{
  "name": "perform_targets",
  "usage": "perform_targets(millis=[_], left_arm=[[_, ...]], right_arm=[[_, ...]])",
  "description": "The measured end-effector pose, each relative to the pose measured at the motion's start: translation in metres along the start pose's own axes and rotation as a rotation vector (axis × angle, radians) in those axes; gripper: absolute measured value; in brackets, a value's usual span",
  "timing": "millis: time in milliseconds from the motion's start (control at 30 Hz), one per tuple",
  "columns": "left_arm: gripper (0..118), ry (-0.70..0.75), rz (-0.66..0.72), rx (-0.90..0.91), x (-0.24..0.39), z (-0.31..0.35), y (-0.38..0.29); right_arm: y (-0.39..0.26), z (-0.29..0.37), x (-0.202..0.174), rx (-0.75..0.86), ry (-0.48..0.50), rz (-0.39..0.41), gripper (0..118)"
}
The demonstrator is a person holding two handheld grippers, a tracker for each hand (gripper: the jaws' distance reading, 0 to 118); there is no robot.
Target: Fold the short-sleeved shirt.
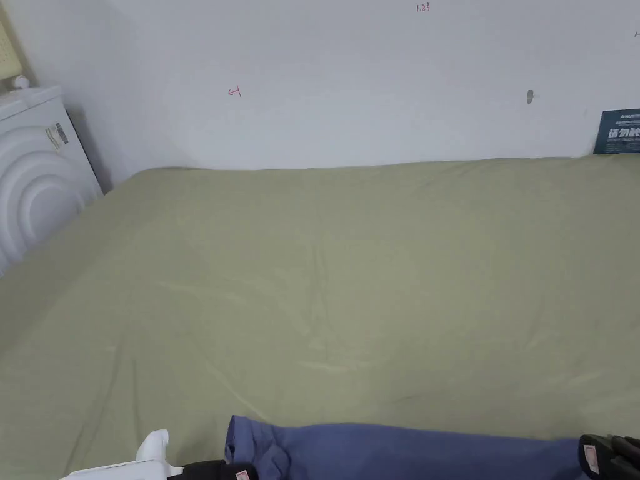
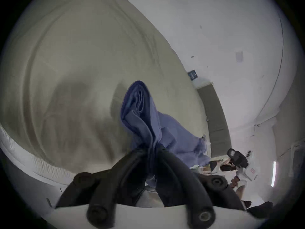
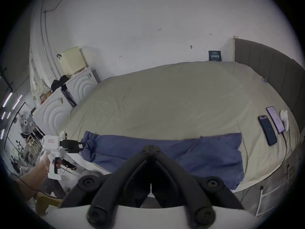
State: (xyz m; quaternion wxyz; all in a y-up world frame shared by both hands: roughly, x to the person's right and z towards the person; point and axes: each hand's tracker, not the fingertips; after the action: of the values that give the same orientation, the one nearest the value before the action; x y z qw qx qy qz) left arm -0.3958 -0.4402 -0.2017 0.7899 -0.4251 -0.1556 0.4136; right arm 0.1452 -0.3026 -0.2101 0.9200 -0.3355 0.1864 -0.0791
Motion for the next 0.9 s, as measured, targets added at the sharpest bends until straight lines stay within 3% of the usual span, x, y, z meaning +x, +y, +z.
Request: perform_targets(millis=[267,433,667,800,833,900], left_arm=[[8,0.081,-0.305,0.061,0.108,0.022,0.004],[8,0.021,-0.458,-0.034,0.189,-0.026,-0.009],[8,-0.014,-0.538,-0.258,0.236,-0.151,-0.044],[11,-0.113,-0.491,-0.313,0.228,-0.190,-0.063],[19,-0.119,-0.457,-0.318,0.226,-0.195,-0.064],[86,-0.068,-0.408,-0.291,0.221,-0.202,-0.063]], right_arm=[[0.004,0.026,0.015,0.051,-0.026,-0.016,0],[0.004,0.037,0.027,0.079,-0.031,-0.045,0],[-0.003,0.060,0.046,0.107,-0.075,-0.084,0],[-0.008,0.069,0.059,0.110,-0.102,-0.102,0],[-0.009,0.070,0.061,0.111,-0.104,-0.104,0],[-0.011,0.072,0.064,0.110,-0.115,-0.113,0]])
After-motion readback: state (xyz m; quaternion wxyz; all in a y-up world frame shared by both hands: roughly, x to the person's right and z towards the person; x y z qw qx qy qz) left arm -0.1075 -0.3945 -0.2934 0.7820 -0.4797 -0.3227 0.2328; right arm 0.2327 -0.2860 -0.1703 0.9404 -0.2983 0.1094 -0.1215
